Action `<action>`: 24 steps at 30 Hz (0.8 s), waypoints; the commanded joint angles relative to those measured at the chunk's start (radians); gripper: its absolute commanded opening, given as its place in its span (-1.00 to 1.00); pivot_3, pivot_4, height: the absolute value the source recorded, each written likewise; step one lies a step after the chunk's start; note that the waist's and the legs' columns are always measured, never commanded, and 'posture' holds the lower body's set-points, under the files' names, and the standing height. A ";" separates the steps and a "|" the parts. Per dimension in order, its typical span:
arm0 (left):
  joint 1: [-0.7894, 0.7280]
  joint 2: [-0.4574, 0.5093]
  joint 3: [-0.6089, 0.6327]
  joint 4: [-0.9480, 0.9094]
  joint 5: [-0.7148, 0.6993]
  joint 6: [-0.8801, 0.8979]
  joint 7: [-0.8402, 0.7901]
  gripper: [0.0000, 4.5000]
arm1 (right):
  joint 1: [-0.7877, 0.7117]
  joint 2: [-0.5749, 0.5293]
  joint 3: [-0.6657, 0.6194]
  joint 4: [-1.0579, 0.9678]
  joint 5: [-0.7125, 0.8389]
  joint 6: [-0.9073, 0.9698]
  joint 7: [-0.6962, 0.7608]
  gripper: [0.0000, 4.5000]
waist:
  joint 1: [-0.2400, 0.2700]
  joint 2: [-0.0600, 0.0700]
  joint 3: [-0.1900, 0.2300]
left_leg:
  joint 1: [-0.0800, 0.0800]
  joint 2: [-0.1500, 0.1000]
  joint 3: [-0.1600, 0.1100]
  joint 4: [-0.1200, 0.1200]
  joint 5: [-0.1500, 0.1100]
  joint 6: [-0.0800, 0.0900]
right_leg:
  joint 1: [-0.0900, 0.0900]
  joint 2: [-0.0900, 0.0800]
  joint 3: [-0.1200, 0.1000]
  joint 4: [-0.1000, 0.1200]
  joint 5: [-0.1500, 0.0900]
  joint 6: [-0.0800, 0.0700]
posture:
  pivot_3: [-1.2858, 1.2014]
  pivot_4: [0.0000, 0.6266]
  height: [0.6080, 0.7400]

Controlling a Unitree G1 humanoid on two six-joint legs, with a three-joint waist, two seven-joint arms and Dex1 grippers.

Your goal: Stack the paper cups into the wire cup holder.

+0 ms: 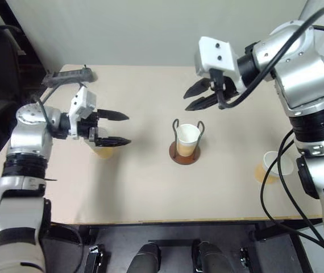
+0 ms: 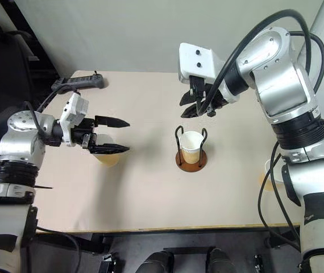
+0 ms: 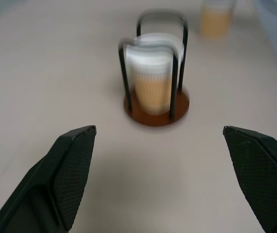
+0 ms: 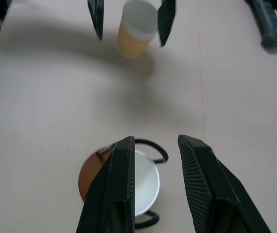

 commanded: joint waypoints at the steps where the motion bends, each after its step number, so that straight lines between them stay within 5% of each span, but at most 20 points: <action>1: -0.058 0.056 -0.073 0.047 0.083 -0.108 -0.042 1.00 | -0.035 0.011 -0.073 -0.037 0.070 0.017 -0.008 -0.40 | 0.001 0.000 0.000 | 0.000 0.000 0.000 0.000 0.000 0.000 | 0.000 0.000 0.000 0.000 0.000 0.000 | 0.03 -0.52 1.00; 24: -0.186 0.119 -0.257 0.033 0.169 -0.099 -0.042 1.00 | 0.154 -0.081 -0.229 0.018 0.223 0.004 -0.114 -0.40 | 0.002 0.000 0.000 | -0.006 0.000 0.000 0.000 0.001 -0.001 | -0.007 0.000 0.000 0.002 0.000 0.000 | 0.03 -0.52 1.00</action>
